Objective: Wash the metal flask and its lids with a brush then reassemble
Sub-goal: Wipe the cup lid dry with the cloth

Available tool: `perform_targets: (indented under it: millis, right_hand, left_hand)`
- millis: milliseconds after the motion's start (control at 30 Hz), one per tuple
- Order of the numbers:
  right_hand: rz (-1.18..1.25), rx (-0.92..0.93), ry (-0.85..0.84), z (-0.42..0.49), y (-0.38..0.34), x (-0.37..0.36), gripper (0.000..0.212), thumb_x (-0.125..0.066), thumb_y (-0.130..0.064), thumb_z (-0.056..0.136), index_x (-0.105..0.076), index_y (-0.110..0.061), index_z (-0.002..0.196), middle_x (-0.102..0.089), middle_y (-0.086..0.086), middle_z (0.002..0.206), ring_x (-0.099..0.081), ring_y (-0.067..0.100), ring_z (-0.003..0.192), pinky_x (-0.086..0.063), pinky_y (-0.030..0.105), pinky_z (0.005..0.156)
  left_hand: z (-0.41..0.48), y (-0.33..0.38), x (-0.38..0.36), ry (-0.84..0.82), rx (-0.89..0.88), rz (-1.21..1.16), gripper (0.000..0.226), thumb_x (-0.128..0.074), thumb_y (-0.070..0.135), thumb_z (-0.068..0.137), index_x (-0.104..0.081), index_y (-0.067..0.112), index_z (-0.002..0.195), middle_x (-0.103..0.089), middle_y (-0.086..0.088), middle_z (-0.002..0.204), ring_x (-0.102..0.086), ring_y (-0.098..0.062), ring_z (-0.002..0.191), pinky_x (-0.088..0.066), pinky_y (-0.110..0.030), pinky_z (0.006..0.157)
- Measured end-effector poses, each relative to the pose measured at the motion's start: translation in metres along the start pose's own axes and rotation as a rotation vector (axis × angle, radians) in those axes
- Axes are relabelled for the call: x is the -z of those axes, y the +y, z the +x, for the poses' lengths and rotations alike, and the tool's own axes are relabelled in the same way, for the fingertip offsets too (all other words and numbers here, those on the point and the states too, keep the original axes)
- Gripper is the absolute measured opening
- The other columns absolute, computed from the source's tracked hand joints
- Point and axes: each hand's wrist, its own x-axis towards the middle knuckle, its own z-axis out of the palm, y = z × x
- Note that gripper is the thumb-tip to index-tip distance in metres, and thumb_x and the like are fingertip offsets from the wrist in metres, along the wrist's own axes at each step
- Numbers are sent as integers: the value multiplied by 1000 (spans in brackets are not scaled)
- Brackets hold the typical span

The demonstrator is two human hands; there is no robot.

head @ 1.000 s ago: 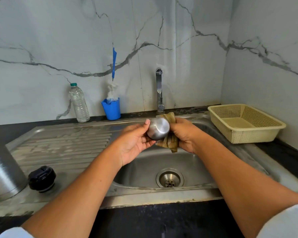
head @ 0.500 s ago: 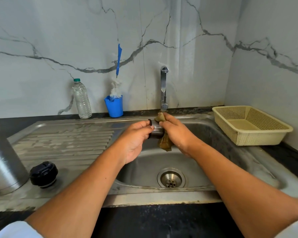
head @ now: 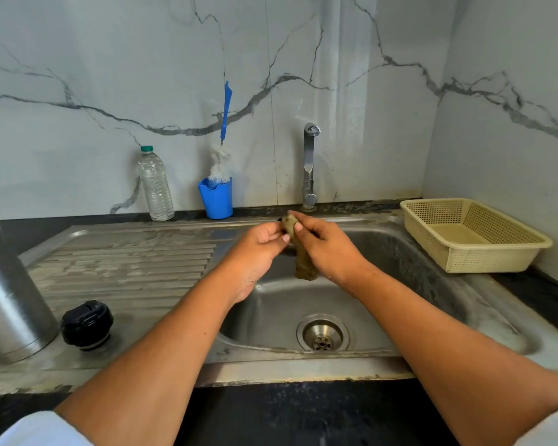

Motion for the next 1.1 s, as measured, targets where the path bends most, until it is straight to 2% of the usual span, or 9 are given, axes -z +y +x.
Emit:
perform_targets:
  millis: [67,133,233,333,500,633,833,1000,1100]
  right_hand:
    - [67,-51,81,-1,-4,8,32,-46,-39,107,-68,-26,126,-71,-15,89,-61,5,75,-48,28,69]
    - [180,-143,124,-2,-5,15,31,-45,-40,106,-71,-23,109,-71,1,87,-63,19,72,-49,34,62]
    - [377,-347,71,-5,-4,20,38,-42,-46,105,-71,-20,103,-71,13,83,-64,29,69,-44,36,54]
    - [740,-439,-24,-6,-8,19,42,-37,-34,109,-67,-8,120,-75,22,100,-73,35,84,-58,43,70]
    - [1078,-561,50,-3,-9,14,36,-38,-16,109,-66,4,118,-74,22,96,-74,25,80,-63,36,78]
    - [947,-692,79,-6,-9,21,35,-35,-13,109,-61,9,118,-72,24,89,-74,28,74,-64,38,71]
    - [950,-643,107,-6,-14,30,33,-35,-10,104,-54,8,124,-66,31,114,-70,37,89,-62,54,75]
    - [729,-385,81,-7,-16,14,31,-40,-5,107,-57,3,131,-68,24,115,-67,35,99,-58,44,89]
    - [555,-219,33,-11,-14,5,42,-45,-9,107,-48,-22,147,-67,11,129,-65,27,113,-54,40,94]
  left_hand:
    - [-1,-1,-4,-42,5,-7,37,-59,12,103,-60,11,140,-72,-3,130,-61,-15,129,-35,-40,122]
    - [-4,-1,-9,-91,-5,-42,41,-58,8,103,-56,5,144,-69,-7,134,-60,-16,131,-35,-36,122]
    - [-8,4,-10,-133,-69,-52,33,-55,5,104,-62,8,136,-73,-5,126,-64,-13,124,-44,-25,111]
    - [-8,10,-5,-107,-131,-42,29,-53,7,104,-65,18,127,-76,2,120,-66,-8,117,-48,-19,99]
    - [-4,13,-6,-64,-206,115,33,-52,7,106,-63,23,132,-74,5,124,-65,-7,121,-47,-27,107]
    - [-2,6,-10,-172,-180,376,36,-51,7,107,-61,20,139,-70,6,132,-62,-3,125,-44,-31,114]
    - [2,-4,-10,-173,-142,668,30,-50,10,105,-63,20,130,-72,0,122,-66,-13,115,-52,-46,106]
    - [1,3,-17,-75,-181,488,24,-50,5,105,-67,16,118,-73,-1,112,-67,-16,107,-51,-33,97]
    - [-2,8,-17,-6,-146,211,19,-50,19,109,-69,20,105,-73,-2,102,-66,-14,100,-50,-35,96]
